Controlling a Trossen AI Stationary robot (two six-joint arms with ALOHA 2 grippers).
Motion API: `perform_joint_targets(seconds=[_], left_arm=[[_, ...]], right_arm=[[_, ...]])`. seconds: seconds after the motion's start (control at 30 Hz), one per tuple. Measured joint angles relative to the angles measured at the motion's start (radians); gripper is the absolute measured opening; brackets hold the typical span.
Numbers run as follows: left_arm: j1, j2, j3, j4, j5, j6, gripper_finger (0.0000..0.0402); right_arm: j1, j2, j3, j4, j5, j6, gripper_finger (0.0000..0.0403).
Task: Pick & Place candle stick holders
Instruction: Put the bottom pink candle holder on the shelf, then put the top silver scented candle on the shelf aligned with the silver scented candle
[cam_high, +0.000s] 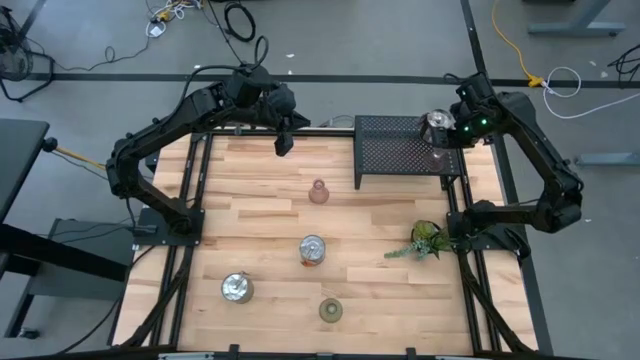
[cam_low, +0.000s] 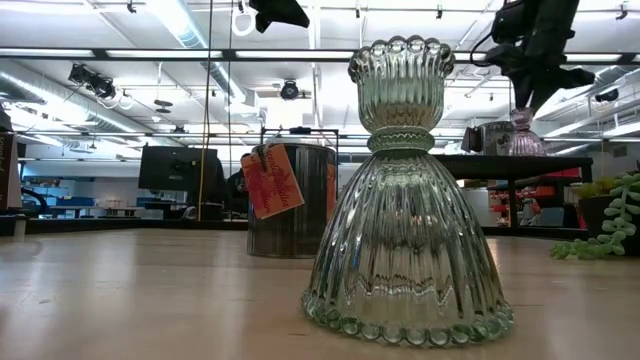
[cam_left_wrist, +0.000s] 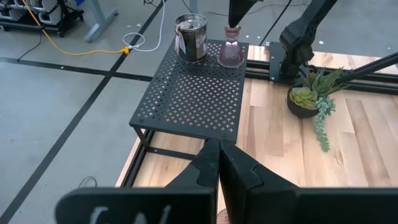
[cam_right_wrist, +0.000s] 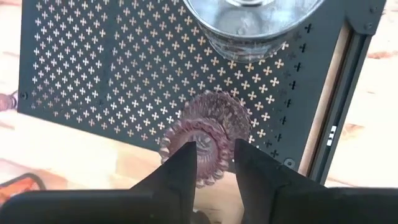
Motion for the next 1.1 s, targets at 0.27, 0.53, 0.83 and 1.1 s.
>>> perform_joint_targets(seconds=[0.27, 0.53, 0.83, 1.1], left_arm=[[0.0, 0.0, 0.0, 0.0, 0.0, 0.0, 0.0012], [0.0, 0.0, 0.0, 0.0, 0.0, -0.001, 0.0012], [0.0, 0.0, 0.0, -0.061, 0.0, 0.0, 0.0012], [-0.001, -0.001, 0.0, -0.204, 0.012, -0.001, 0.0012]], right_arm=[[-0.05, 0.001, 0.012, -0.012, -0.067, -0.029, 0.0107], [-0.106, 0.001, 0.076, -0.03, -0.109, -0.037, 0.0107], [-0.101, -0.018, 0.153, -0.012, -0.399, -0.038, 0.0107], [0.191, -0.109, 0.16, 0.287, -0.644, 0.186, 0.0107]])
